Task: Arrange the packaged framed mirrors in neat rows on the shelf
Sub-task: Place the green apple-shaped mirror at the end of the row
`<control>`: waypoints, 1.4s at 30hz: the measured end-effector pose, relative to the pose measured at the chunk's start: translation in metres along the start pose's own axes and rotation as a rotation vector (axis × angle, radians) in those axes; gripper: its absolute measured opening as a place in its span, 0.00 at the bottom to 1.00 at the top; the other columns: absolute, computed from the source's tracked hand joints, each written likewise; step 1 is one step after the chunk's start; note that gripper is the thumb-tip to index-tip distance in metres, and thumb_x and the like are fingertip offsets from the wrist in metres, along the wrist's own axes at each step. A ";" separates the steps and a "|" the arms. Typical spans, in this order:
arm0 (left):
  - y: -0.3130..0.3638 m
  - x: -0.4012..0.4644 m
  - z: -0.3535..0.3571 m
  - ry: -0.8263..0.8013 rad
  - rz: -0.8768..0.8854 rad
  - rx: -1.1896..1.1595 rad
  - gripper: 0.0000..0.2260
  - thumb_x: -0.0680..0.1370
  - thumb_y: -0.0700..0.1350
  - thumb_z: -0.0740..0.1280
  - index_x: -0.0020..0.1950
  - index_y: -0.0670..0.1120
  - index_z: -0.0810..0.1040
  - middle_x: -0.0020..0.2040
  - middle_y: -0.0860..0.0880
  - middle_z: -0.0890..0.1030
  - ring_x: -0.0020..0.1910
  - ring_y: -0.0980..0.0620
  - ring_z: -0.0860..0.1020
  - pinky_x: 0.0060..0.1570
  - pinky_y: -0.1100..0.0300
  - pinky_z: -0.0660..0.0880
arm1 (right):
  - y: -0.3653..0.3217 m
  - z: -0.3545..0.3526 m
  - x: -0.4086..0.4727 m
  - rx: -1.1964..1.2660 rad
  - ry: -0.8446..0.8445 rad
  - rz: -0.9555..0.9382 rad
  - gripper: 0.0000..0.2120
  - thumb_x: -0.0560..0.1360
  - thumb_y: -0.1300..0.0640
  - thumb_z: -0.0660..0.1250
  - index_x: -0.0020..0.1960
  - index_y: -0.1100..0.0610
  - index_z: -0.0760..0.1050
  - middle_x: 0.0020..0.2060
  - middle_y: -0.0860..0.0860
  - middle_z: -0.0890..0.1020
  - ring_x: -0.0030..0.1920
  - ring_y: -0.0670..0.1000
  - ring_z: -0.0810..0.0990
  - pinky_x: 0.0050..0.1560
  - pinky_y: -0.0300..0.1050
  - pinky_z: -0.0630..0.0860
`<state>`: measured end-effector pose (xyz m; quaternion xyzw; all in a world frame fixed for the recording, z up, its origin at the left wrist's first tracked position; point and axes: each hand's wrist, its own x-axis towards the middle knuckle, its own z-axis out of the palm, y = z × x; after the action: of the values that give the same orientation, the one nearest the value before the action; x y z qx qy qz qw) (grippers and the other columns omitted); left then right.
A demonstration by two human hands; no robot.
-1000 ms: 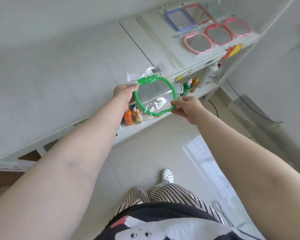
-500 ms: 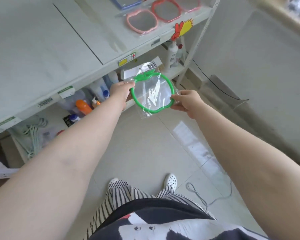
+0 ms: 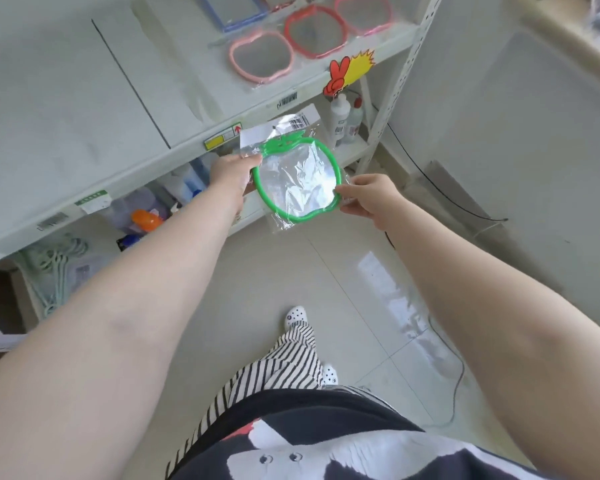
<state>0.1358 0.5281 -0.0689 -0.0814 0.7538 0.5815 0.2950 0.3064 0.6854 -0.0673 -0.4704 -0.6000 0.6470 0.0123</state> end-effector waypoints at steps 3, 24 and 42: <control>0.016 0.024 0.010 -0.006 0.004 -0.017 0.07 0.68 0.44 0.76 0.41 0.47 0.79 0.51 0.44 0.82 0.52 0.46 0.80 0.61 0.44 0.75 | -0.018 0.000 0.023 -0.028 -0.021 -0.020 0.07 0.71 0.64 0.73 0.48 0.62 0.77 0.36 0.57 0.78 0.31 0.48 0.77 0.37 0.37 0.82; 0.127 0.134 0.036 0.278 0.013 -0.117 0.06 0.70 0.40 0.74 0.35 0.47 0.79 0.33 0.50 0.77 0.40 0.50 0.77 0.42 0.63 0.73 | -0.161 0.023 0.182 -0.283 -0.205 -0.092 0.06 0.71 0.60 0.73 0.40 0.61 0.78 0.29 0.55 0.80 0.32 0.54 0.76 0.42 0.49 0.78; 0.148 0.211 -0.070 0.608 -0.031 -0.135 0.12 0.73 0.41 0.71 0.56 0.44 0.82 0.56 0.45 0.84 0.52 0.46 0.82 0.58 0.59 0.76 | -0.222 0.187 0.239 -0.413 -0.359 -0.081 0.07 0.70 0.67 0.73 0.40 0.62 0.74 0.31 0.59 0.78 0.31 0.54 0.75 0.53 0.52 0.79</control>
<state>-0.1293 0.5557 -0.0493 -0.2828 0.7657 0.5747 0.0587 -0.0652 0.7432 -0.0650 -0.3162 -0.7301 0.5830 -0.1645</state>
